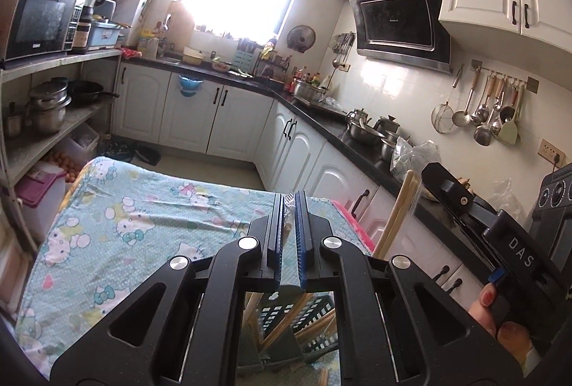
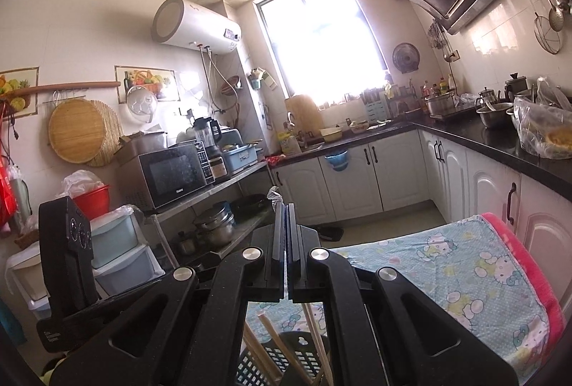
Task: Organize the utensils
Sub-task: 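Lift the left tool's chopstick over the caddy while the right tool carries its chopstick there, then lower both held chopsticks into the caddy and open both tools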
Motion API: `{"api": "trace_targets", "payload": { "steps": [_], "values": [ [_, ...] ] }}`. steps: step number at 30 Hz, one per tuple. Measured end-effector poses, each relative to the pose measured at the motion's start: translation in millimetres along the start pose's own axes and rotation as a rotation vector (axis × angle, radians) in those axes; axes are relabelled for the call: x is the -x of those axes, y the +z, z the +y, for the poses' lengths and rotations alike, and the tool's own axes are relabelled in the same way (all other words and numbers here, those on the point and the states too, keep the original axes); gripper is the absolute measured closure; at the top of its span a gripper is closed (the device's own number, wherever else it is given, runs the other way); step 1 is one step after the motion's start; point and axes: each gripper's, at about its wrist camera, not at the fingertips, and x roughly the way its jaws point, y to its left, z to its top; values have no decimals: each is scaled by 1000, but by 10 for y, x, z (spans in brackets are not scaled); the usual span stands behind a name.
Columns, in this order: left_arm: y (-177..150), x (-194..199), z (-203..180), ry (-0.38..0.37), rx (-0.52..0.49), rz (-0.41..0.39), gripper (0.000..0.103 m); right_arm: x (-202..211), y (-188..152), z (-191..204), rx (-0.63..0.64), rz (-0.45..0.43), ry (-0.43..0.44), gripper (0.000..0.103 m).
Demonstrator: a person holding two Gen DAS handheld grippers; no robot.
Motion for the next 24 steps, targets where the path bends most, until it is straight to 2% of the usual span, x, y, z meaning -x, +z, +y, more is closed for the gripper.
{"api": "trace_targets", "payload": {
  "steps": [12,24],
  "values": [
    [-229,-158,160,18,44,56,100,-245,-360,-150,37,75,-34,102],
    [-373,-203,291,40,79,85,99,-257,-656,-239,47,138,-65,102]
  ]
}}
